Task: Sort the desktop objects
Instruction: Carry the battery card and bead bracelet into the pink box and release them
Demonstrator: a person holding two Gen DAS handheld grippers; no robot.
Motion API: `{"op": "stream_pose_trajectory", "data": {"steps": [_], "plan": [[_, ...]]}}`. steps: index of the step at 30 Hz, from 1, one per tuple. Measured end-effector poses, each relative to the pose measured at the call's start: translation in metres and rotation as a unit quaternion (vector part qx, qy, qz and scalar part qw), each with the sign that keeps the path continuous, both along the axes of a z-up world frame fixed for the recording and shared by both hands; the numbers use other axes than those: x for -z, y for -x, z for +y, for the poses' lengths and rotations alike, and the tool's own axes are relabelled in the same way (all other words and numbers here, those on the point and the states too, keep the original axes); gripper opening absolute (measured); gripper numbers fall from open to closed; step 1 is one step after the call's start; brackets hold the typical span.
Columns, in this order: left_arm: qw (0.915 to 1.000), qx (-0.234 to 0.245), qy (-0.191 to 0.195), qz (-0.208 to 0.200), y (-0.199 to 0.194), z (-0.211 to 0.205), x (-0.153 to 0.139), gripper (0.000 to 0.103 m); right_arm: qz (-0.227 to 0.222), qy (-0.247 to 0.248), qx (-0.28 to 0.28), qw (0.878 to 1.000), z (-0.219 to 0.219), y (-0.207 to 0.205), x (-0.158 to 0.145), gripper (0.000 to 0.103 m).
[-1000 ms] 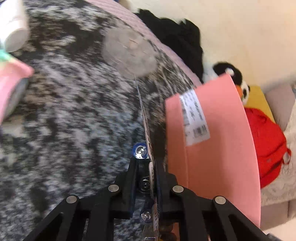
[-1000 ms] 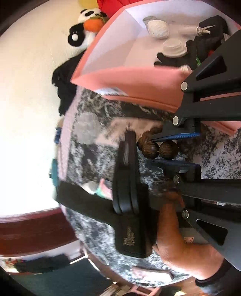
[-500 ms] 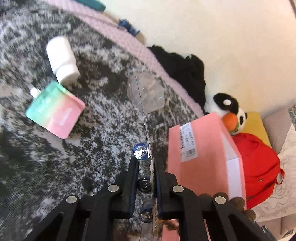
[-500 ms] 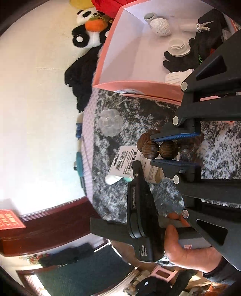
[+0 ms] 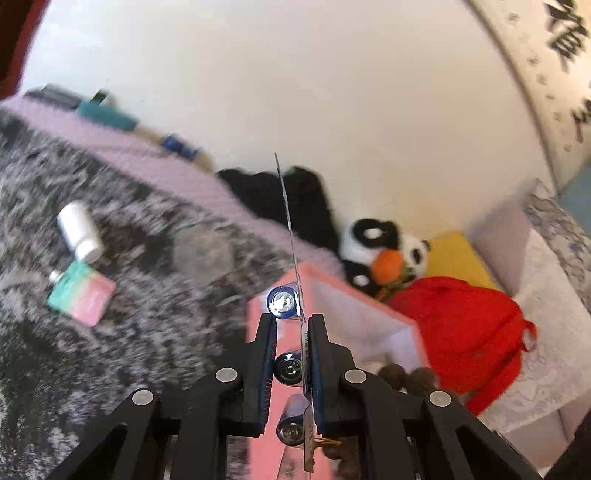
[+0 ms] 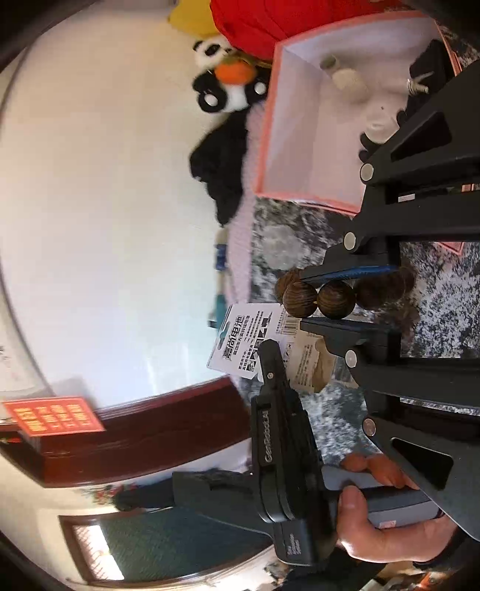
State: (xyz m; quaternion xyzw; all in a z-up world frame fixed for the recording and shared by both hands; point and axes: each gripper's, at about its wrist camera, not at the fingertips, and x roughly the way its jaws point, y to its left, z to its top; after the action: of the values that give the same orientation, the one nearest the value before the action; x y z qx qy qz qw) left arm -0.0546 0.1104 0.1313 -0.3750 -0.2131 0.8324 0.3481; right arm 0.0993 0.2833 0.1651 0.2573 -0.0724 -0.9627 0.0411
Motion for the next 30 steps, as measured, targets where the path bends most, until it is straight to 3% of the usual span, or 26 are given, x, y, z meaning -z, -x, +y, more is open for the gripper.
{"op": "stream_pose_trajectory", "data": {"steps": [5, 9, 19, 21, 22, 23, 24, 25, 27, 30], "plan": [[0.9982, 0.038, -0.001, 0.045, -0.034, 0.032, -0.032, 0.011, 0.036, -0.006, 0.038, 0.999, 0.029, -0.03, -0.022, 0.02], [0.9955, 0.072, 0.008, 0.061, -0.05, 0.064, -0.039, 0.011, 0.047, -0.003, 0.076, 0.996, 0.06, -0.045, -0.029, 0.02], [0.9882, 0.134, 0.046, 0.058, -0.061, 0.143, -0.018, 0.012, 0.036, -0.004, 0.17, 0.985, 0.141, -0.057, -0.019, 0.02], [0.9859, 0.142, 0.072, 0.052, -0.058, 0.158, -0.009, 0.012, 0.026, -0.009, 0.182, 0.983, 0.155, -0.053, -0.012, 0.02], [0.9845, 0.143, 0.088, 0.05, -0.057, 0.165, -0.005, 0.024, 0.017, -0.014, 0.189, 0.982, 0.161, -0.05, -0.007, 0.02], [0.9837, 0.138, 0.104, 0.049, -0.056, 0.17, -0.004, 0.054, 0.001, -0.027, 0.201, 0.979, 0.168, -0.046, 0.0, 0.021], [0.9834, 0.13, 0.117, 0.051, -0.055, 0.174, -0.003, 0.069, -0.018, -0.043, 0.219, 0.975, 0.174, -0.042, 0.007, 0.031], [0.9848, 0.116, 0.116, 0.058, -0.055, 0.172, -0.006, 0.086, -0.028, -0.051, 0.241, 0.969, 0.18, -0.041, 0.011, 0.066], [0.9865, 0.095, 0.107, 0.08, -0.058, 0.167, -0.014, 0.09, -0.026, -0.05, 0.276, 0.96, 0.192, -0.045, 0.013, 0.099], [0.9865, 0.089, 0.1, 0.095, -0.06, 0.163, -0.022, 0.091, -0.005, -0.033, 0.279, 0.96, 0.196, -0.052, 0.008, 0.099]]}}
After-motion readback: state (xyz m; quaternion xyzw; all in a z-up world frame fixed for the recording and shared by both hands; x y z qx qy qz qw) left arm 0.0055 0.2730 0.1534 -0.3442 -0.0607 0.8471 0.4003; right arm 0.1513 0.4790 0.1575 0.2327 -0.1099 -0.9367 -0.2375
